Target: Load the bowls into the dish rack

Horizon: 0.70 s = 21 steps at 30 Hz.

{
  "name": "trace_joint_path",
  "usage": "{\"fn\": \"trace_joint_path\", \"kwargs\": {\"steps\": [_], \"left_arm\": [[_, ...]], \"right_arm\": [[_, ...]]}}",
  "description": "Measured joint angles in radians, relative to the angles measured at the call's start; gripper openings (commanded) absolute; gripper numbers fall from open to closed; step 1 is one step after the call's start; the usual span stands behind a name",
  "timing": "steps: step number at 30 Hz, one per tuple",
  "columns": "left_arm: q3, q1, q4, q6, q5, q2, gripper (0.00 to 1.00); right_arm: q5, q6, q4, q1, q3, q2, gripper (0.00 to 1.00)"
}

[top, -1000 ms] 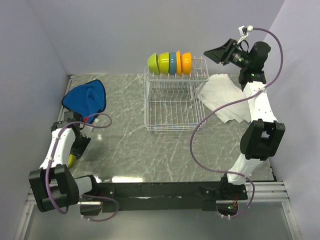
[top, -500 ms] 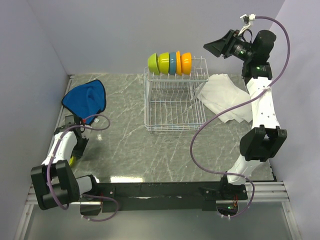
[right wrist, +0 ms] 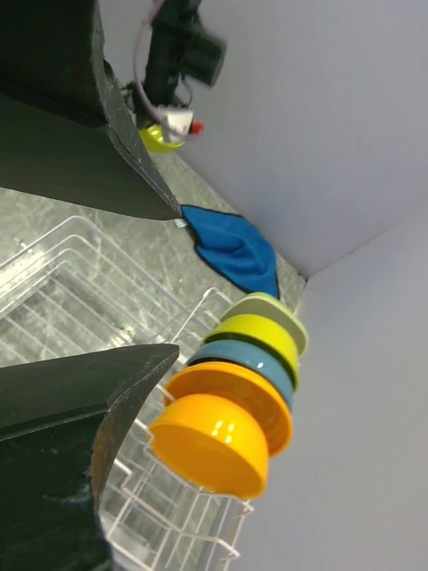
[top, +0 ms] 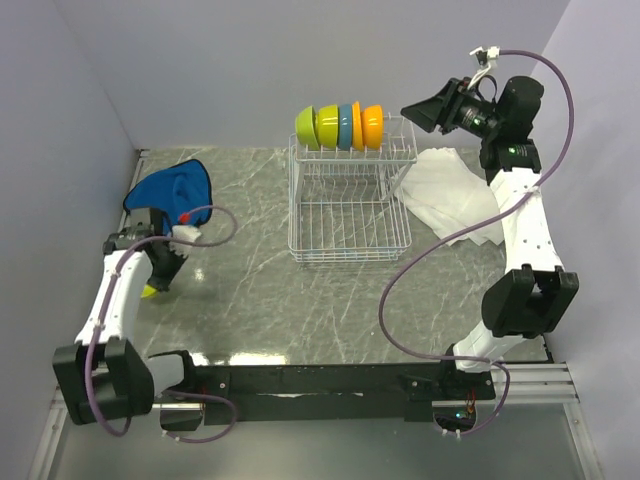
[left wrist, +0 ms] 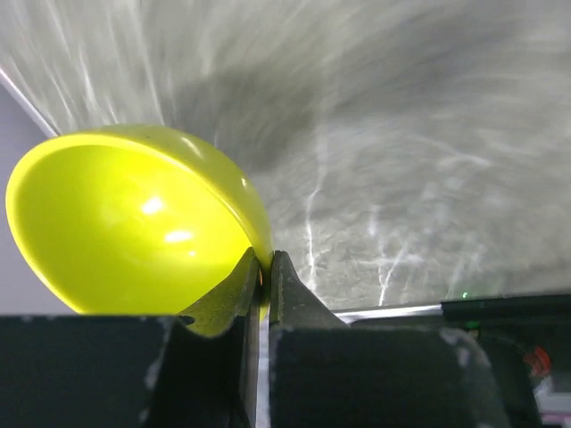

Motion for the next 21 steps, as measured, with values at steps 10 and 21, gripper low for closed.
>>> {"fn": "trace_joint_path", "kwargs": {"steps": [10, 21], "left_arm": [[0.170, -0.475, -0.066, 0.180, 0.220, -0.103, 0.01], [0.142, -0.943, 0.101, 0.211, 0.274, 0.046, 0.01]], "right_arm": [[0.011, -0.330, -0.214, 0.000, -0.105, -0.113, 0.66], [0.097, -0.755, -0.453, -0.005, -0.269, -0.314, 0.66]]}}
